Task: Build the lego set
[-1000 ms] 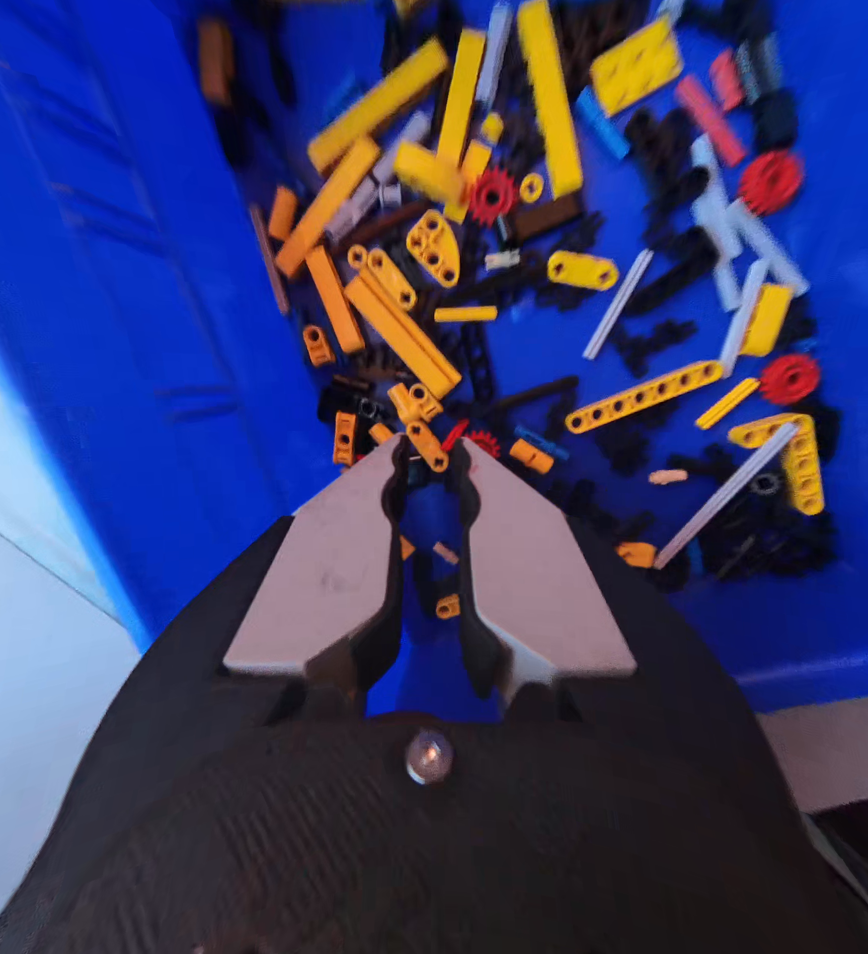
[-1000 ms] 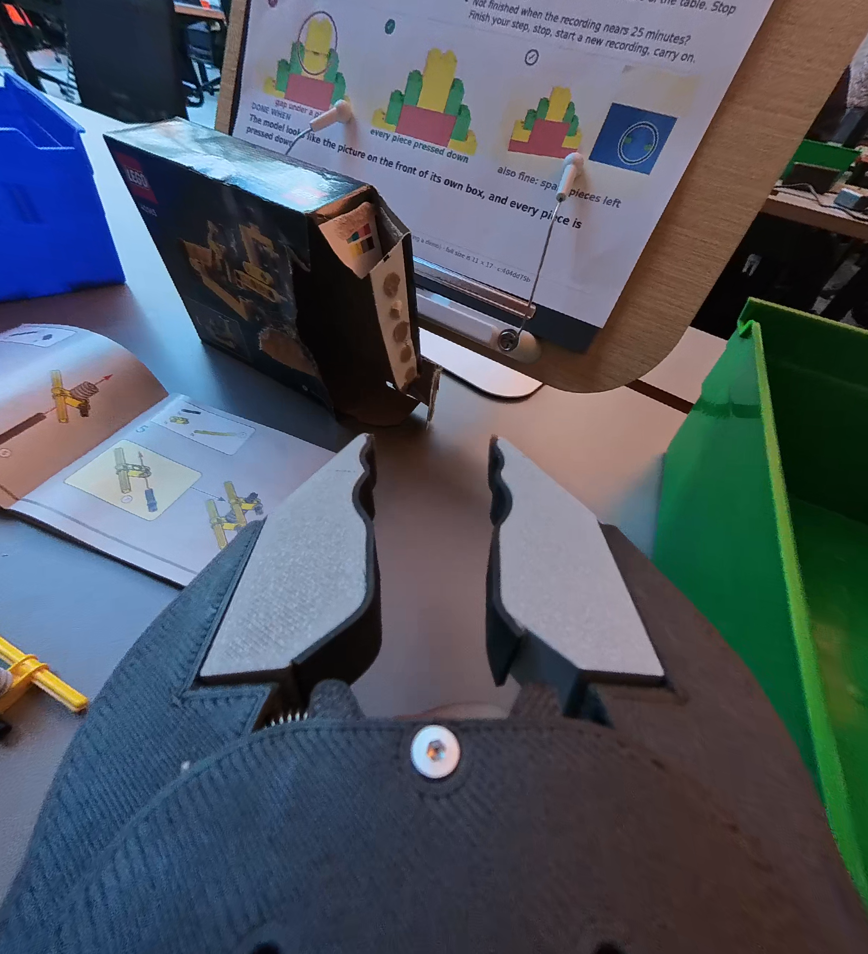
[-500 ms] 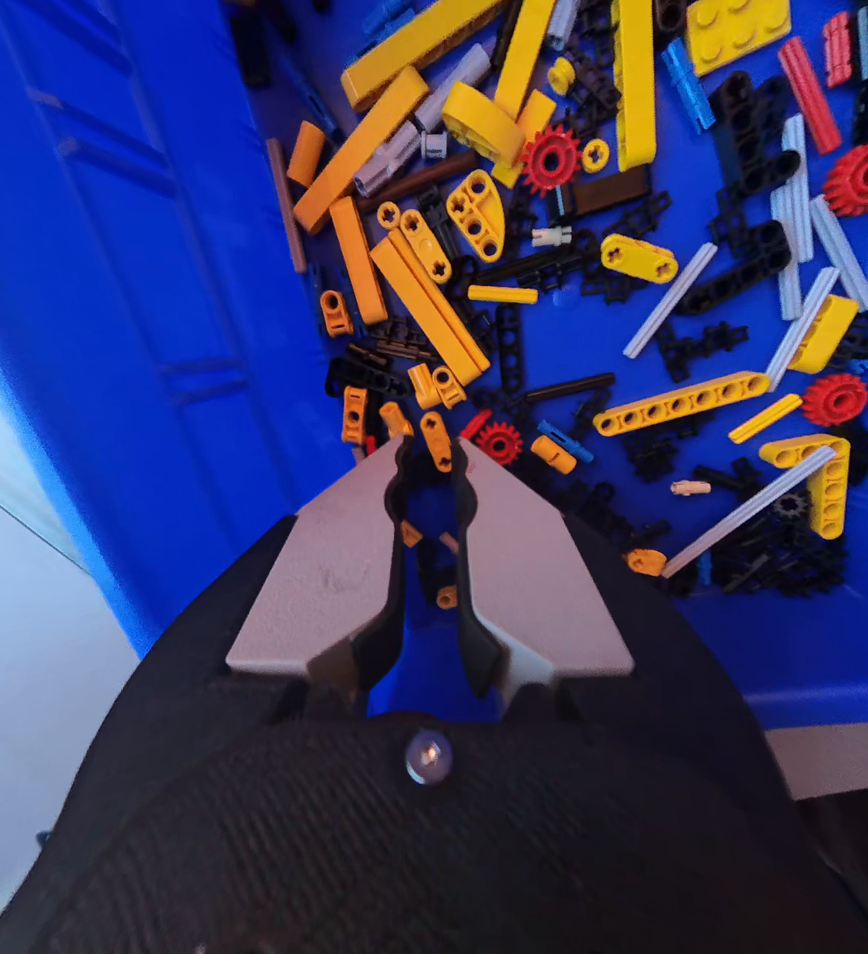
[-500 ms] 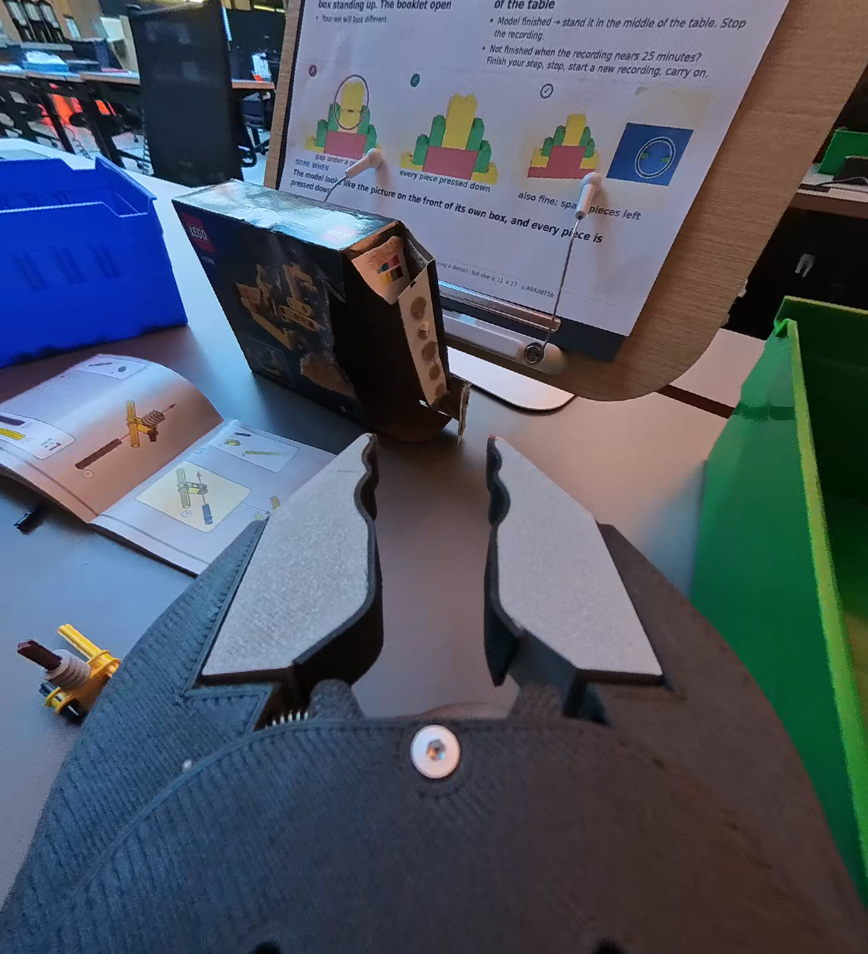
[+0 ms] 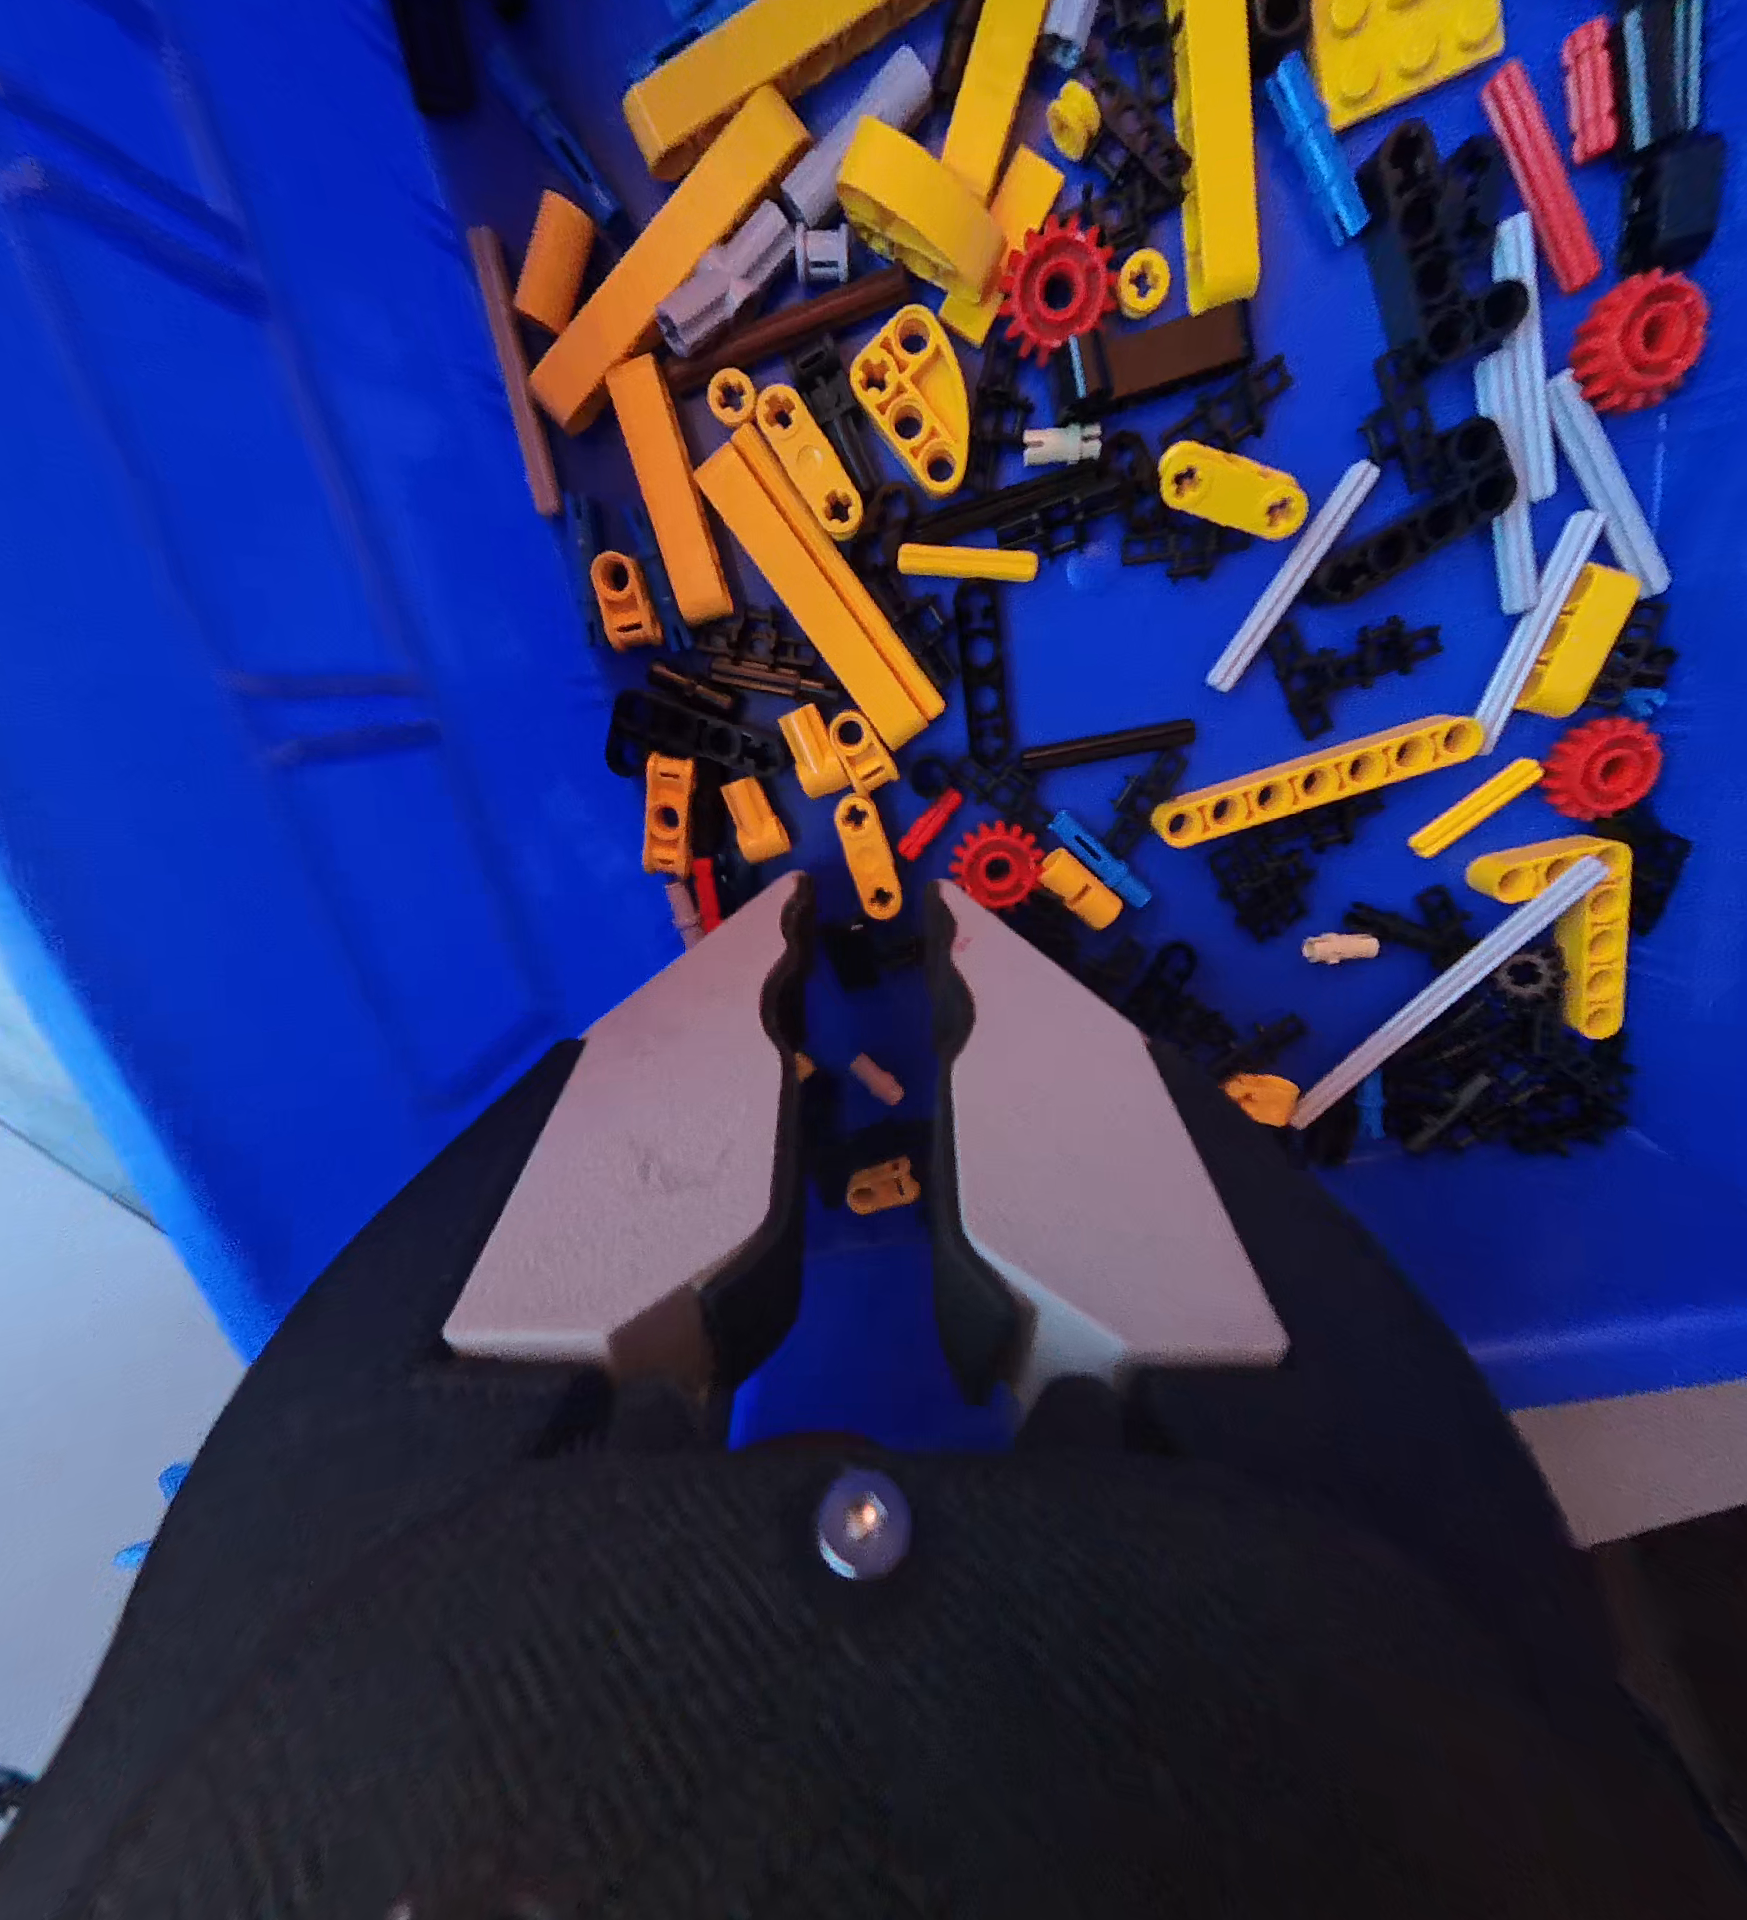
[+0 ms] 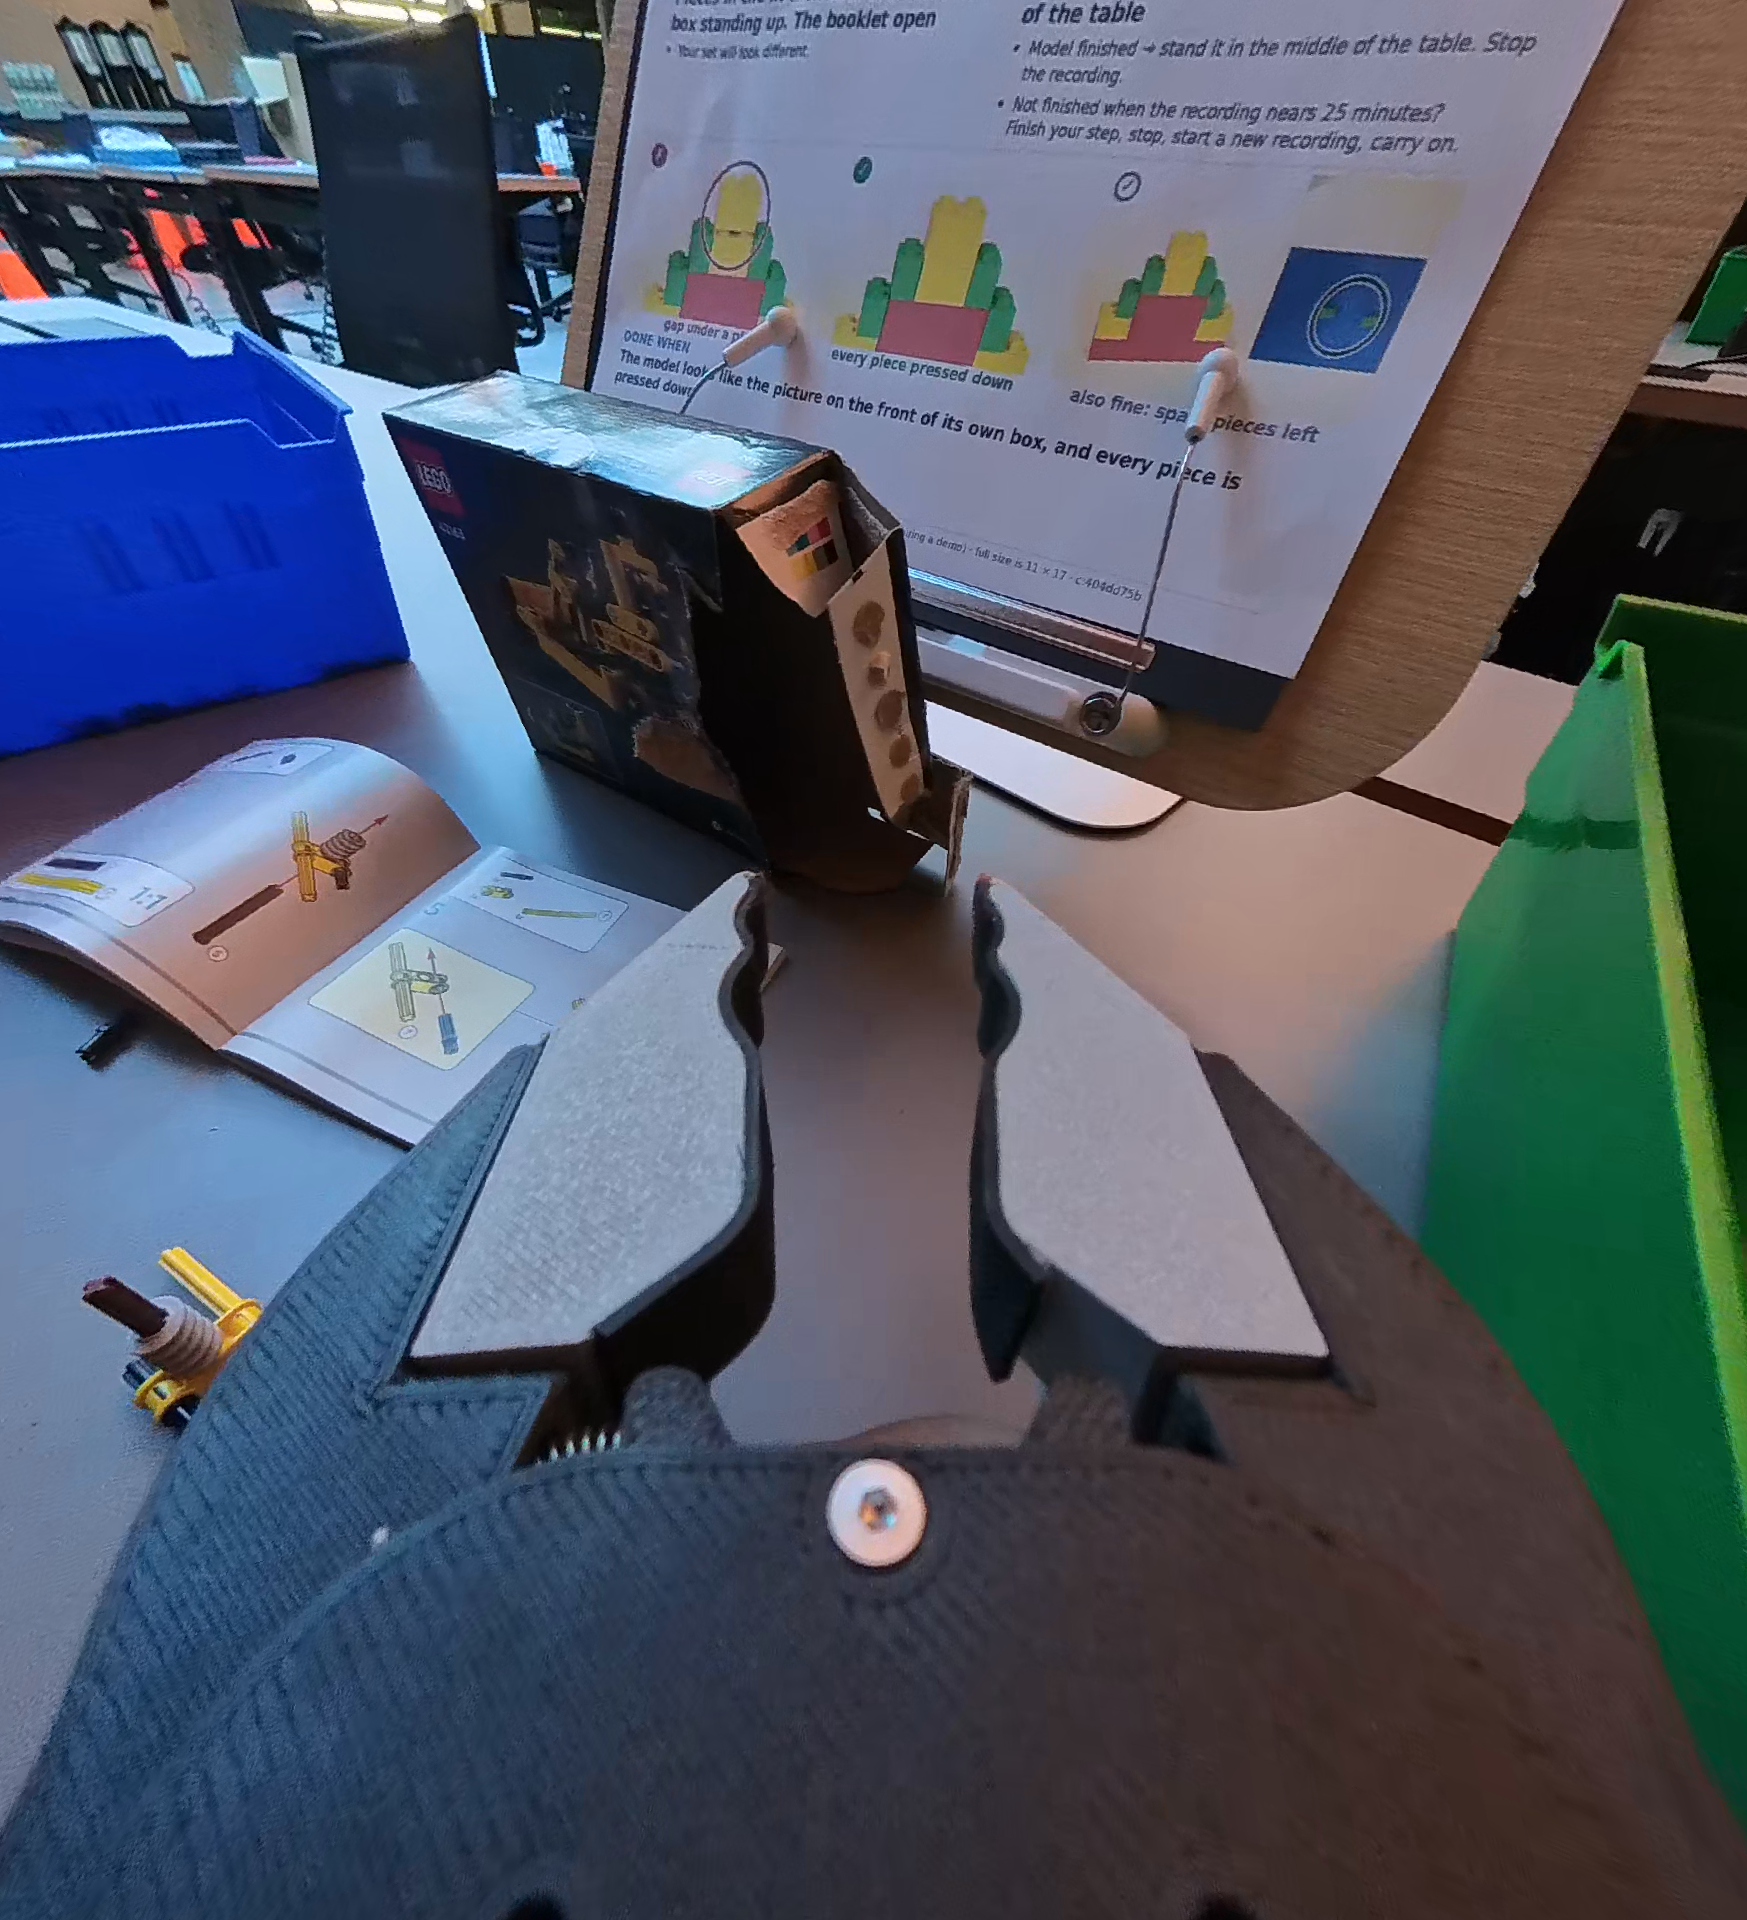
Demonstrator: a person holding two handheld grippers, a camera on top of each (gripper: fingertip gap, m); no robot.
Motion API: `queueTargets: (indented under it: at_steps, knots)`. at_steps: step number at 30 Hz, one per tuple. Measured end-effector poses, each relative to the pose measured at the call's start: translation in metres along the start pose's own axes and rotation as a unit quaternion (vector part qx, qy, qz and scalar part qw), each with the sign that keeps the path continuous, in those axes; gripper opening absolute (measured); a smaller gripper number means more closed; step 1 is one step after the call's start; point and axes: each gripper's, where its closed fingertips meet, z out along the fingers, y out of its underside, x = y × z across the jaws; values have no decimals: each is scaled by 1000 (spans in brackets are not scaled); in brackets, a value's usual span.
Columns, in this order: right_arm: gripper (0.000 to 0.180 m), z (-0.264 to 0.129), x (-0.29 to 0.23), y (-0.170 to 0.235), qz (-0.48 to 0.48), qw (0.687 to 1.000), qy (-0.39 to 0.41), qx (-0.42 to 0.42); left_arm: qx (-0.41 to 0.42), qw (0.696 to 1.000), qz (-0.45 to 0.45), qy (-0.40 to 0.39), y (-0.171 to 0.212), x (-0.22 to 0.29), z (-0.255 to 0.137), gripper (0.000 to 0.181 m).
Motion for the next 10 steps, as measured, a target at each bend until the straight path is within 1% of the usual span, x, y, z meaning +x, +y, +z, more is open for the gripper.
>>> queueTargets:
  at_steps: [1,3,5,10]
  knots:
    - [36,0,0,0,0,1000,-1,-1,1,1000,-3,2,-1,0,0,19]
    - [36,0,-1,0,0,1000,-2,-2,-5,1000,-6,0,-1,-2,5,19]
    - [35,1,-2,1,-1,1000,-4,-3,-1,1000,-8,-10,-5,-7,6,7]
    - [35,0,-3,0,-1,1000,-5,-2,11,1000,0,-10,-9,-3,0,7]
